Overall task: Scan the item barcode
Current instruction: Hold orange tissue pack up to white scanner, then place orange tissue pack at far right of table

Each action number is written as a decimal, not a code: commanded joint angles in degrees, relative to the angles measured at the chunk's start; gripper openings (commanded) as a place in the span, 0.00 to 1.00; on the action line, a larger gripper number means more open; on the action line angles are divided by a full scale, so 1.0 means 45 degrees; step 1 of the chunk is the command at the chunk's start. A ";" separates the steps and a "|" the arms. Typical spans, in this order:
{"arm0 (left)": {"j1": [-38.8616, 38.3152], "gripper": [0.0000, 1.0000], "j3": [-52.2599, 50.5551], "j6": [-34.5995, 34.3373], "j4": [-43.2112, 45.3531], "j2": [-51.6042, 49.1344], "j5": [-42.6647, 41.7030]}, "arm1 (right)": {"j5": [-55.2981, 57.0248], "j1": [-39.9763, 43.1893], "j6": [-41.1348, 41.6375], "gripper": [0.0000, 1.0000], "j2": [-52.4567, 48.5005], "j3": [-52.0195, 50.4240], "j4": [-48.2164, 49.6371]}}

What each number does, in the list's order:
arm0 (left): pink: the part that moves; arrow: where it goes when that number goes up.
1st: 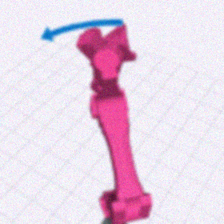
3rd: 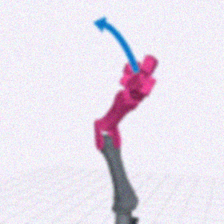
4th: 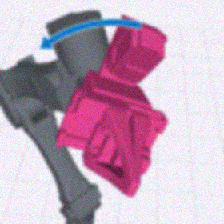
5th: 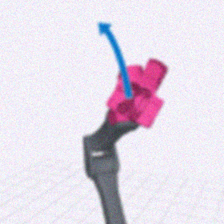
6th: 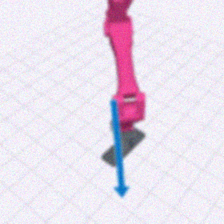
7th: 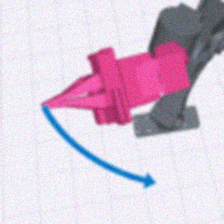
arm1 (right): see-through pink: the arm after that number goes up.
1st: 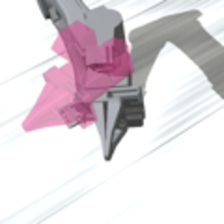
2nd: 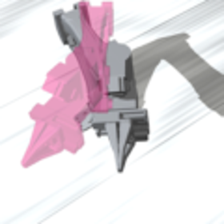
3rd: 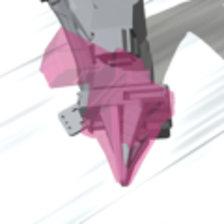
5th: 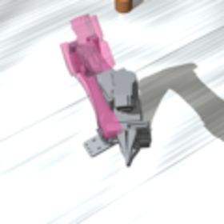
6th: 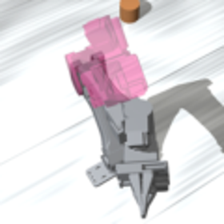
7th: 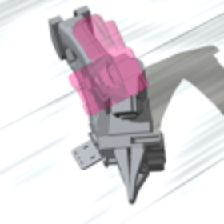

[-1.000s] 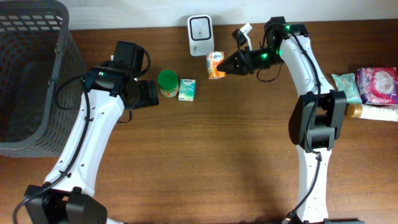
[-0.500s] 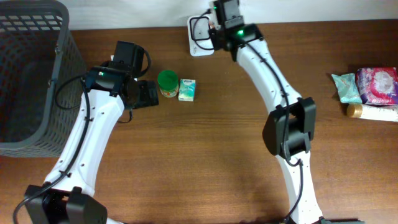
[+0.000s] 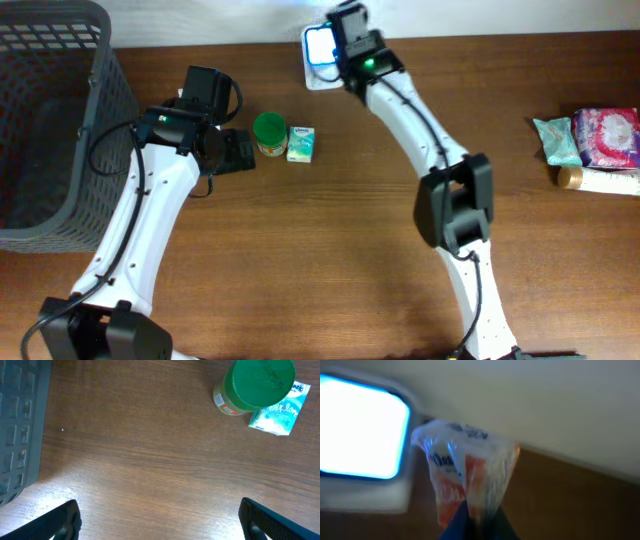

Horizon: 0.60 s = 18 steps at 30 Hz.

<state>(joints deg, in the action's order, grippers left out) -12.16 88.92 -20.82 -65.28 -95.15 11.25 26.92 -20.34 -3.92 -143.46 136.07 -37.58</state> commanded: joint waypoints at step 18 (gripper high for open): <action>-0.0034 0.99 0.0019 -0.0131 0.0010 0.0053 0.0131 | -0.2531 0.9185 0.2293 0.99 0.1297 -0.0049 -0.6756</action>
<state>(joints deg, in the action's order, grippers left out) -12.16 88.92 -20.84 -65.30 -95.15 11.22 21.28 21.39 6.00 -139.76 136.27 -68.07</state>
